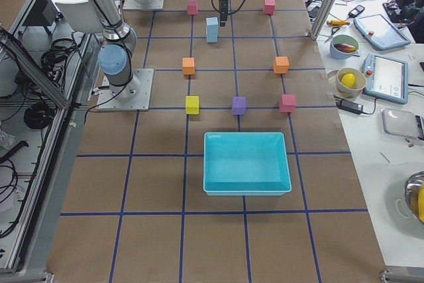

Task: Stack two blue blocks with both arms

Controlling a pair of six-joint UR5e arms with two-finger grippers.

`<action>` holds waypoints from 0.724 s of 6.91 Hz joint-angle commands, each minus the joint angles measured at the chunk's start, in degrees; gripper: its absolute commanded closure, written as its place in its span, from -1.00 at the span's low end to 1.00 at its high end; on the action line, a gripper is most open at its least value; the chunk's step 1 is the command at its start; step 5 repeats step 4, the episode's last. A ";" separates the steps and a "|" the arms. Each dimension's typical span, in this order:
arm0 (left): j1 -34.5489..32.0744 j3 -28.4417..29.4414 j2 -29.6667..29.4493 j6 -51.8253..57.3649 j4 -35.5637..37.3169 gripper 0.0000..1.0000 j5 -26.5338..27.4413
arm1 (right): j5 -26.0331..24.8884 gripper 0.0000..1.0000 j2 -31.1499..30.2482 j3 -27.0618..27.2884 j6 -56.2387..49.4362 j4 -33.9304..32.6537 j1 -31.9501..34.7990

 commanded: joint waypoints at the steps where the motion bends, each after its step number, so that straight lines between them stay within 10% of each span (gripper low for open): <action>1: -0.02 0.99 0.59 0.17 -1.16 -1.00 -0.58 | 0.12 -1.00 -0.12 0.17 0.52 -0.08 1.24; 5: -0.11 0.46 0.77 0.35 -1.25 -1.00 -0.50 | 0.29 -1.00 0.14 0.34 0.44 -0.17 1.69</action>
